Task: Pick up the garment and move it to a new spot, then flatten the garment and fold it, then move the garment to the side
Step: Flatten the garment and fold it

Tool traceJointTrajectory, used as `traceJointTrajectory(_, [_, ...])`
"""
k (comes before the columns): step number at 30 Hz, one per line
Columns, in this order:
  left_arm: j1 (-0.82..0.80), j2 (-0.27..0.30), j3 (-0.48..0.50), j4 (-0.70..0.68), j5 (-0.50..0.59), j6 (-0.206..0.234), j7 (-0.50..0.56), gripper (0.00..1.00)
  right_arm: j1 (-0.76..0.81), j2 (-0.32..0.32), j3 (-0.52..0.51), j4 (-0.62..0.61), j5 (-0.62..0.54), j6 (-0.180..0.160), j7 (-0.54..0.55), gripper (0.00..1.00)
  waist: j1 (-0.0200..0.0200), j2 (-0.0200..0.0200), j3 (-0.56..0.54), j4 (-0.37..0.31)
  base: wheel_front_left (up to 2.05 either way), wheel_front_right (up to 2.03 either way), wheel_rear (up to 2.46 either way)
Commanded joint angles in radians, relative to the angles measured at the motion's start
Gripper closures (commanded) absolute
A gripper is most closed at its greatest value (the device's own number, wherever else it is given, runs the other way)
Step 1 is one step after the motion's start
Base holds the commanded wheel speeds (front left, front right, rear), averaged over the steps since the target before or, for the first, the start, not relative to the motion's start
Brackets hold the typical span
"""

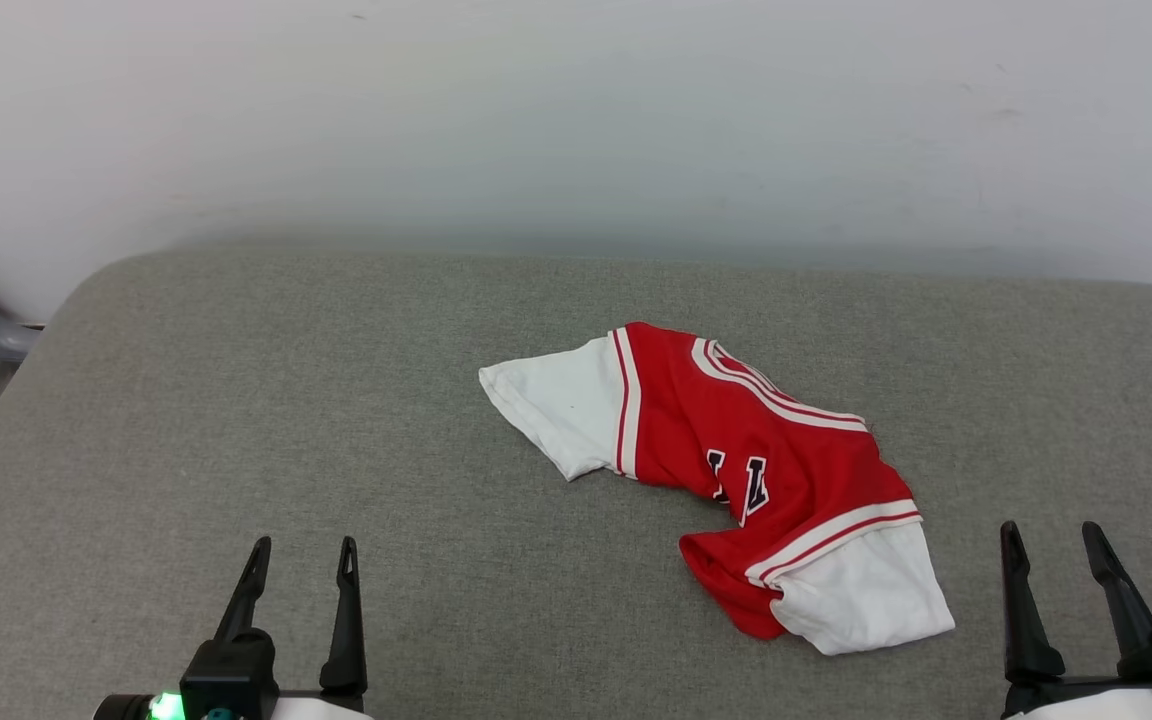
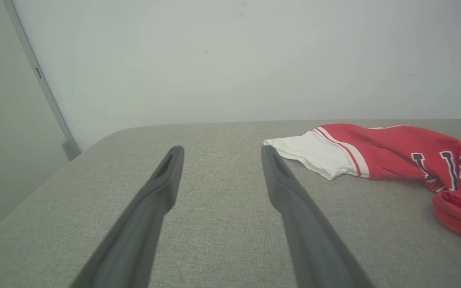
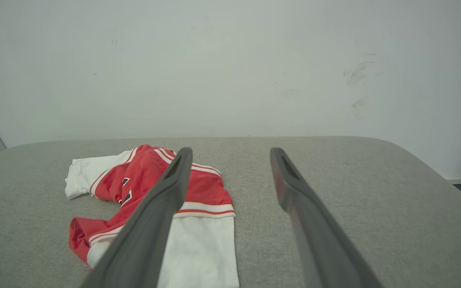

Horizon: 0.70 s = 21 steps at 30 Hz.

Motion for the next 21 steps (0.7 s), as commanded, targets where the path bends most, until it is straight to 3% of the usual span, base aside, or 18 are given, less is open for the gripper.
traceJointTrajectory(1, [0.003, -0.004, 0.005, 0.004, 0.007, -0.004, -0.005, 0.00, 0.003, 0.002, 0.000, -0.003, 0.004, -0.001, -0.002, 0.00, 0.0000, -0.0001, -0.001, 0.001, 0.00, 0.00, 0.00])
traceJointTrajectory(12, [-0.011, -0.012, 0.022, 0.010, 0.022, -0.022, -0.005, 0.00, -0.002, 0.002, 0.004, -0.005, 0.004, -0.001, -0.002, 0.00, 0.0000, -0.0001, -0.003, -0.004, 0.00, 0.00, 0.00])
traceJointTrajectory(21, [-0.130, 0.037, 0.043, 0.020, 0.030, -0.069, -0.004, 0.00, -0.019, 0.002, 0.007, -0.014, -0.006, -0.001, -0.002, 0.00, 0.0000, -0.0001, 0.015, -0.021, 0.00, 0.00, 0.00])
